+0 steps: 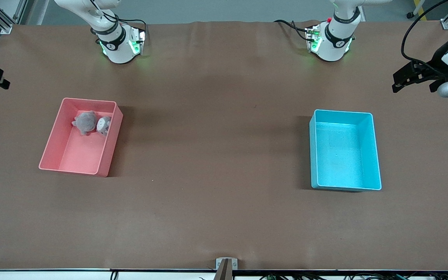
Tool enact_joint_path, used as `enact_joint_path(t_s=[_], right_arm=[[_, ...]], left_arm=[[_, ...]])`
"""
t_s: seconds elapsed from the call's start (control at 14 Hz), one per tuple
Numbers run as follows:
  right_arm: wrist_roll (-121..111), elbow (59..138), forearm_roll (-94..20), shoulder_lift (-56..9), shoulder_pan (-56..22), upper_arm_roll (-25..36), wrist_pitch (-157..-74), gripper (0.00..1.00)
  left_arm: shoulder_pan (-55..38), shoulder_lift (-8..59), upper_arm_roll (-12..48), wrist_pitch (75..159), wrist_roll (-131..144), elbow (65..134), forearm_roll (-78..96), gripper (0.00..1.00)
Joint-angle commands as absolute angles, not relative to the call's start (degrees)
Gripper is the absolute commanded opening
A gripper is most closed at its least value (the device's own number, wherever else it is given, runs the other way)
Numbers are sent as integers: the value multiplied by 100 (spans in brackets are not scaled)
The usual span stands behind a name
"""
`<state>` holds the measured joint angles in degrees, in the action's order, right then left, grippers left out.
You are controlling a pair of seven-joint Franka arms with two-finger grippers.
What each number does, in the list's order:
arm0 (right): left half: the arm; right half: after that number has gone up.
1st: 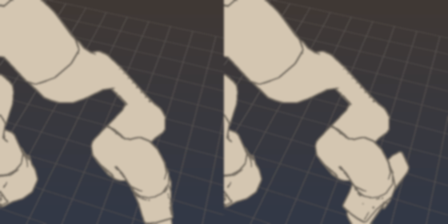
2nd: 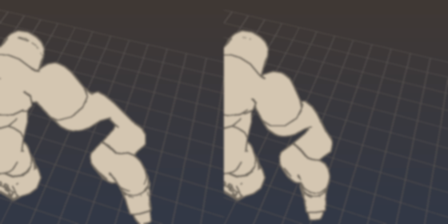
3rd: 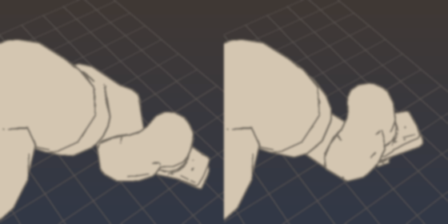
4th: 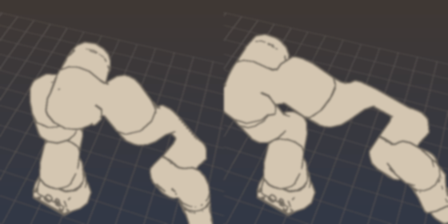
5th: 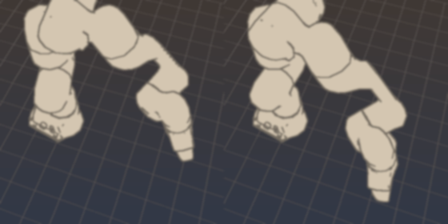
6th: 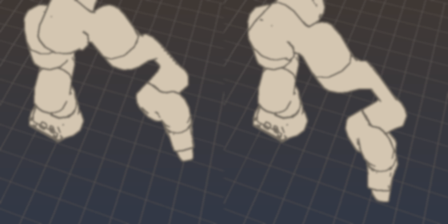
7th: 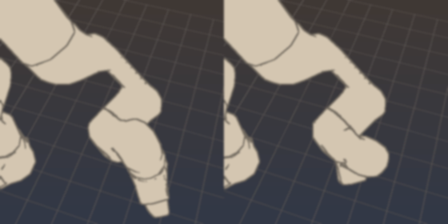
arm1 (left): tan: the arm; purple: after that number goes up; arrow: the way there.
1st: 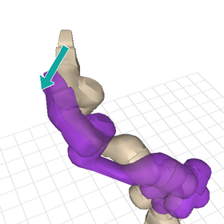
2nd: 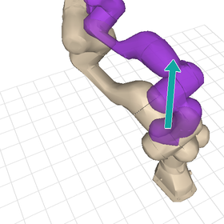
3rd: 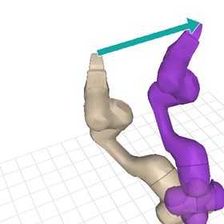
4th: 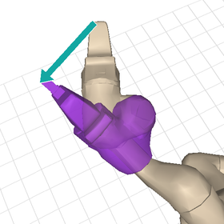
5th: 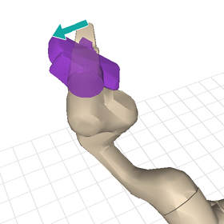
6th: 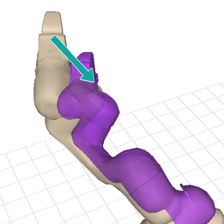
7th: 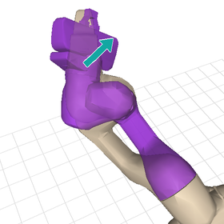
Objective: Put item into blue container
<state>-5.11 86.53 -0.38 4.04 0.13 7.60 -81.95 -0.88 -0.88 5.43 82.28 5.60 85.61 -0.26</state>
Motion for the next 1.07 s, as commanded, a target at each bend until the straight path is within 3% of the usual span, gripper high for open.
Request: enact_joint_path(t_s=[0.0,1.0], right_arm=[[-572,8605,35,439,26,756,-7869,100],[-166,8394,-403,475,17,633,-7383,100]], left_arm=[[-61,-70,554,8235,501,8525,-35,100],[-53,-70,527,8235,562,8543,-44,100]])
